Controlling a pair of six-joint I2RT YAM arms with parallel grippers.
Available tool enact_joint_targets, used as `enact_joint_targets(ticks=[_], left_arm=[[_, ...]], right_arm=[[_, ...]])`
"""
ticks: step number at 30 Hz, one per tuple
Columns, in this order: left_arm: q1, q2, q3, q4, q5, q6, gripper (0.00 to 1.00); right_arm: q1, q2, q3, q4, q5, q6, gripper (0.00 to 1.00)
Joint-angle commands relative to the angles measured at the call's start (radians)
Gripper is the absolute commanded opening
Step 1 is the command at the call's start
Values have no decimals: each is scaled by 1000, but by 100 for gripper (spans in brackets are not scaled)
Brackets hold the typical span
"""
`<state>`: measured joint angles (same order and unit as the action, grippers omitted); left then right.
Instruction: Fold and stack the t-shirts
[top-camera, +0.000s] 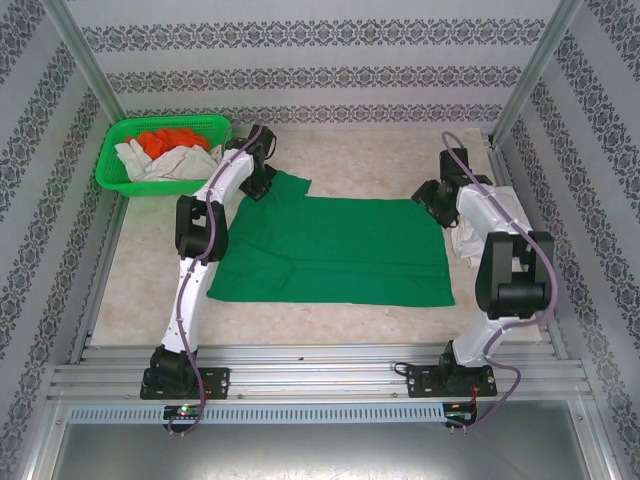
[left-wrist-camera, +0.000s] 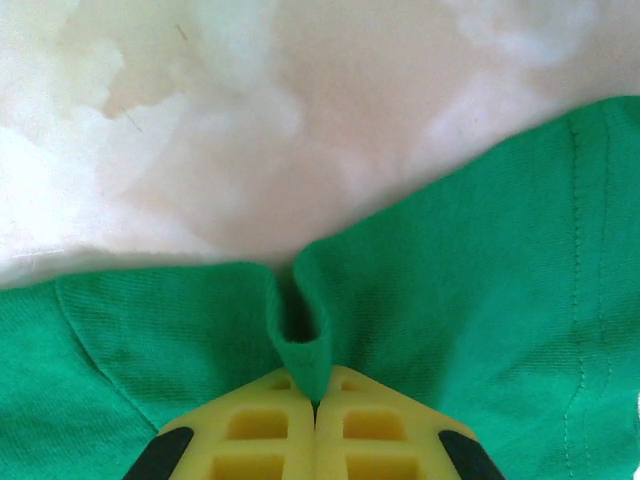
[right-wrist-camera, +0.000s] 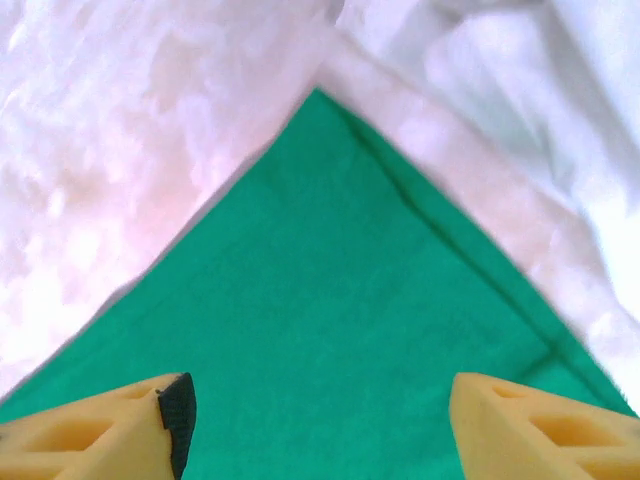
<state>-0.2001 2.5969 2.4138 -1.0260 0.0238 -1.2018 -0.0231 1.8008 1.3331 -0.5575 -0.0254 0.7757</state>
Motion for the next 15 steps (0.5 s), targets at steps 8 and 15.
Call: enact_joint_targets(ticks=[8, 15], left_arm=[[17, -85, -38, -28, -20, 48, 0], [17, -100, -55, -32, -19, 62, 0]], right_arm=[[-24, 261, 270, -118, 82, 18, 42], [-26, 373, 382, -134, 57, 31, 35]])
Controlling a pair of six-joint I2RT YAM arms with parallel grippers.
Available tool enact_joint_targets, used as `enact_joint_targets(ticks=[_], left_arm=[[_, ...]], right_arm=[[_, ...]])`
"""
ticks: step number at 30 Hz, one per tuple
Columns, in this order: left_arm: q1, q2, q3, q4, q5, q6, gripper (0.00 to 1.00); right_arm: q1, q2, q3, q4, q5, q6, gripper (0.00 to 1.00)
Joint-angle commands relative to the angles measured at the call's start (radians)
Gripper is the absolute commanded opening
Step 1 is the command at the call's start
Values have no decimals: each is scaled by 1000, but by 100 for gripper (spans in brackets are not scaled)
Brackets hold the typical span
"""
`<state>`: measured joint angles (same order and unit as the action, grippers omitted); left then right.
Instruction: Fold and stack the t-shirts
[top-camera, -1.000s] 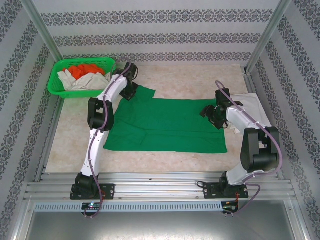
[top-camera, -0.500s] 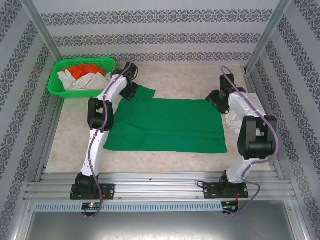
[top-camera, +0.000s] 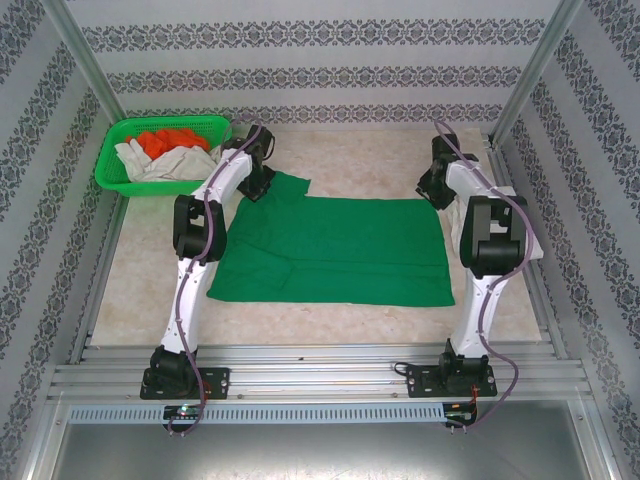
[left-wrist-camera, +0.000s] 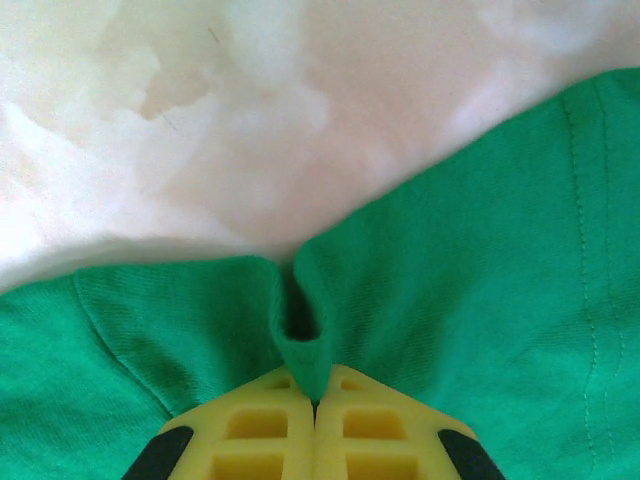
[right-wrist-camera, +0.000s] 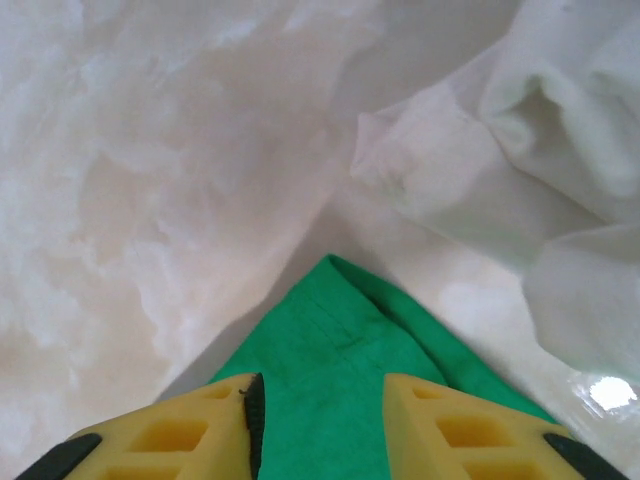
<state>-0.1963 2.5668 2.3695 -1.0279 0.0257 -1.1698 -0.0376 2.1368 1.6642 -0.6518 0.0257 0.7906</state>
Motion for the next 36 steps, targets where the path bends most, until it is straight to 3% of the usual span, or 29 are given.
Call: enact_joint_targets(ticks=[1, 15, 21, 24, 29, 36], left_arm=[[12, -71, -10, -31, -21, 33, 0], [14, -82, -16, -36, -13, 50, 0], [14, -95, -30, -23, -10, 49, 0], [14, -105, -47, -14, -10, 49, 0], [13, -130, -86, 10, -10, 46, 0], [13, -188, -111, 25, -48, 67, 0]], right_arm=[[-12, 52, 70, -48, 8, 14, 35], [-18, 187, 199, -164, -13, 15, 38], [-18, 280, 330, -324, -12, -29, 36], [-18, 302, 353, -350, -12, -35, 26], [-21, 279, 370, -340, -7, -54, 1], [-27, 160, 348, -299, 7, -108, 0]])
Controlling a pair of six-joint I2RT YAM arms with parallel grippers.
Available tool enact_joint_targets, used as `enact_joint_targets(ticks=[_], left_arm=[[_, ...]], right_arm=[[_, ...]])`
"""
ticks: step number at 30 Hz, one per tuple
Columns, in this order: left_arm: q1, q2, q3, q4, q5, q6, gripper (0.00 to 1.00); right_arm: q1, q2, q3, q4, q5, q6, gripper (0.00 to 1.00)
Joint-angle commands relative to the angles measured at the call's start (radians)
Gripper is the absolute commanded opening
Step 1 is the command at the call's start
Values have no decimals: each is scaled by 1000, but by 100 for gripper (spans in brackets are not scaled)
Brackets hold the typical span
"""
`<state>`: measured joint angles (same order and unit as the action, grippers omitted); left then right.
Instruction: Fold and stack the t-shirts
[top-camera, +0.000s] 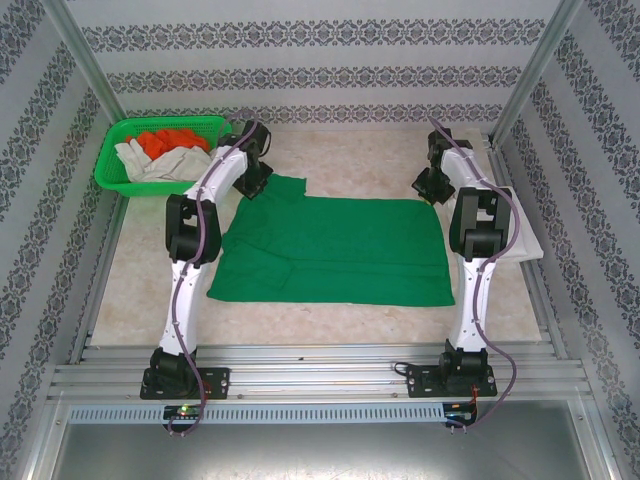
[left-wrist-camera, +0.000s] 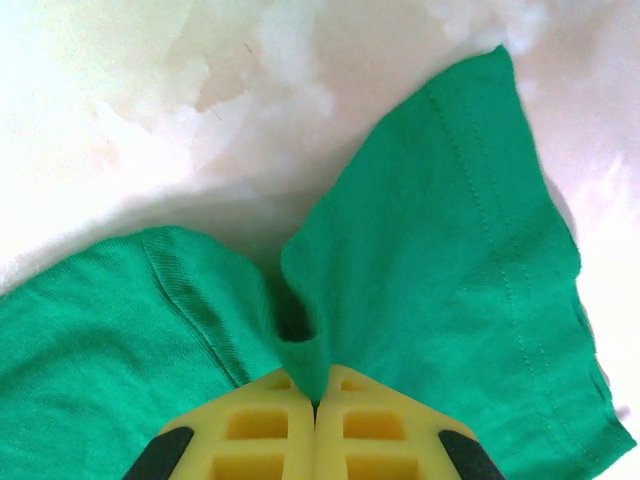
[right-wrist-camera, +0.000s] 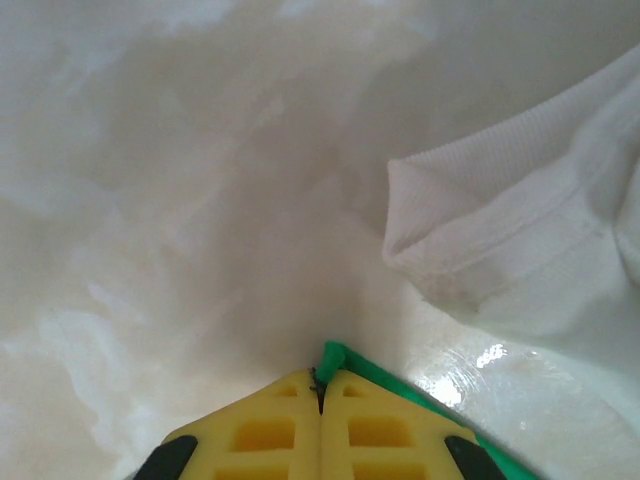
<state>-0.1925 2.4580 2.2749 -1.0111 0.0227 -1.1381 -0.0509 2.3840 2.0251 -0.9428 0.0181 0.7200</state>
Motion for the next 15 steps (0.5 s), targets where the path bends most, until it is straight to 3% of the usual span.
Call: enact_joint_targets(ticks=[1, 8, 15], left_arm=[[9, -99, -27, 15, -58, 43, 0], [9, -216, -98, 37, -61, 83, 0], [8, -371, -265, 96, -43, 101, 0]], right_arm=[[-14, -120, -40, 13, 13, -42, 0], [-20, -354, -305, 163, -19, -36, 0], [-23, -565, -529, 196, -25, -50, 0]])
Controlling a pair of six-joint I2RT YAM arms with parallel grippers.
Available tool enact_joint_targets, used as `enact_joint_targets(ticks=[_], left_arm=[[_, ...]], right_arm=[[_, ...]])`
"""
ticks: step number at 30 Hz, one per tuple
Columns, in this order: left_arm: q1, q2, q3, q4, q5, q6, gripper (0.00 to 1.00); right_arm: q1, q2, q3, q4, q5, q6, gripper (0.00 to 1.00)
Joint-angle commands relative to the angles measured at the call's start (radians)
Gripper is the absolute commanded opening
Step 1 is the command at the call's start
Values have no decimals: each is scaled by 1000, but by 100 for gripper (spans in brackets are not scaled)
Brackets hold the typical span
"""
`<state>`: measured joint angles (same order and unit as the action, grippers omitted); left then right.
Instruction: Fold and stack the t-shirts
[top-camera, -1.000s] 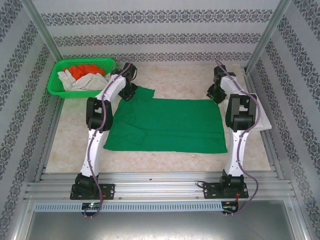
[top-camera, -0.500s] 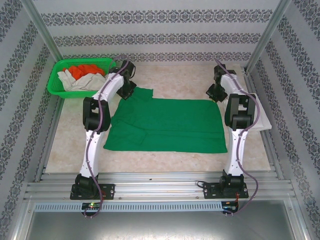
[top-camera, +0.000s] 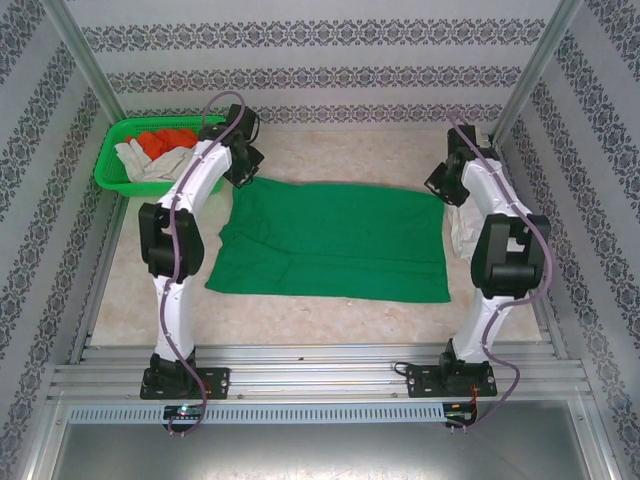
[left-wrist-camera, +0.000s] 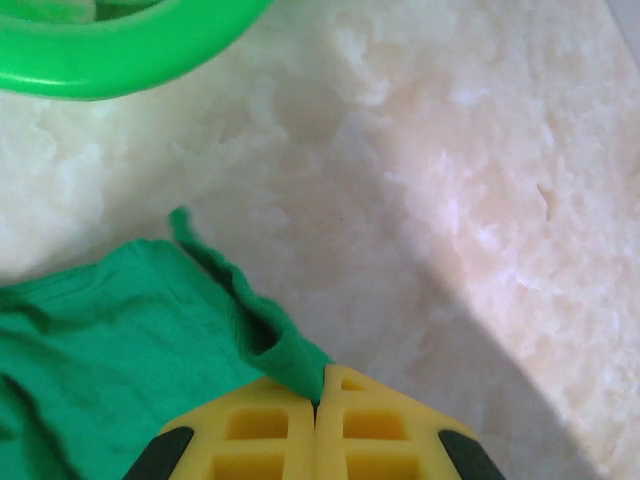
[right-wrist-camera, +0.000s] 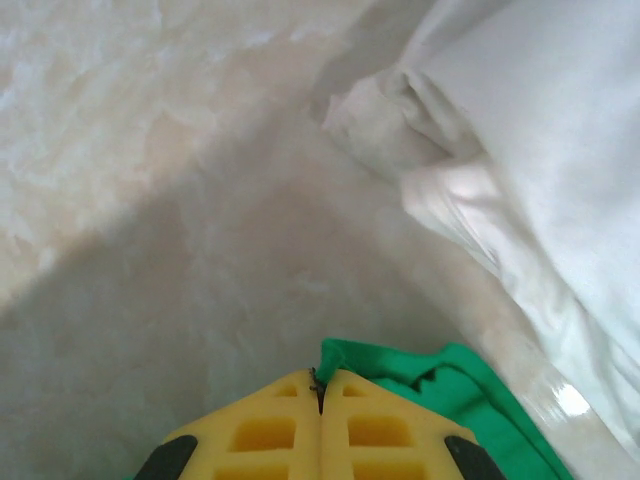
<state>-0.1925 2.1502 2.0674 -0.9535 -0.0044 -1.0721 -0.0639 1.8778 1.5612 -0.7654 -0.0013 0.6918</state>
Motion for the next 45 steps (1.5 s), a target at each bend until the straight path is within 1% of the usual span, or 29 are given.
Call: enact_joint_targets(ticks=[1, 6, 12, 17, 23, 29, 35, 38, 45], left_arm=[[8, -88, -90, 45, -10, 37, 0], [7, -200, -241, 58, 18, 43, 0], [7, -346, -455, 62, 23, 22, 0], [7, -480, -654, 60, 47, -14, 0], [1, -589, -807, 36, 61, -44, 0], [2, -649, -839, -16, 72, -35, 0], [2, -649, -768, -71, 83, -22, 0], [1, -657, -759, -94, 89, -19, 0], [1, -733, -866, -117, 89, -35, 0]], right_arm=[[-11, -84, -94, 21, -9, -21, 0], [-13, -206, -226, 21, -25, -18, 0], [-13, -319, -362, -4, -32, -2, 0], [-14, -383, -453, -26, -38, 5, 0], [-14, -438, -549, -47, -23, -5, 0], [-15, -445, -580, -70, -30, -18, 0], [-14, -425, -525, -84, -36, -32, 0], [-15, -415, -498, -88, -32, -42, 0], [-14, -449, -474, -42, -43, -27, 0]])
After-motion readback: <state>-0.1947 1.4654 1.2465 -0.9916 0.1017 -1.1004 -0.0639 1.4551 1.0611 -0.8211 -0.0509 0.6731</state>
